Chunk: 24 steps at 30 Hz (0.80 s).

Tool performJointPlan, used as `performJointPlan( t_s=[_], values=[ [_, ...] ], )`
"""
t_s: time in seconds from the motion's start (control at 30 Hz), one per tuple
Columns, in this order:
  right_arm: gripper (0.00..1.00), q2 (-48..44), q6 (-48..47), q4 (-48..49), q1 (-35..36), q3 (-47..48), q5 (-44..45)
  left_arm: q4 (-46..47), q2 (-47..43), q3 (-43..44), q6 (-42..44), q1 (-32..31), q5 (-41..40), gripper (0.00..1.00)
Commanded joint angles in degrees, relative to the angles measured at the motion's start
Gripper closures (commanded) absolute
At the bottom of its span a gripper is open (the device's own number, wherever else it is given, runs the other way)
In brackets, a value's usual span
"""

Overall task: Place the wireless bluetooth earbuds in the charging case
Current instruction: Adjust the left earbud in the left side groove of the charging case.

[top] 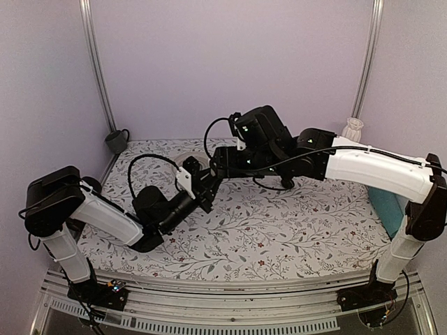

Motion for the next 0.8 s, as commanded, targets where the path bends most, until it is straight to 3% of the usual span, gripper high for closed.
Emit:
performJointPlan(
  t_s=[0.0, 0.77],
  values=[
    [0.29, -2.5, 0.8, -0.5, 0.0, -1.3, 2.1, 3.6, -2.1, -0.5, -0.5, 0.5, 0.6, 1.0],
    [0.3, -3.8, 1.1, -0.5, 0.0, -2.7, 2.2, 3.7, -2.1, -0.5, -0.6, 0.8, 1.0, 1.0]
  ],
)
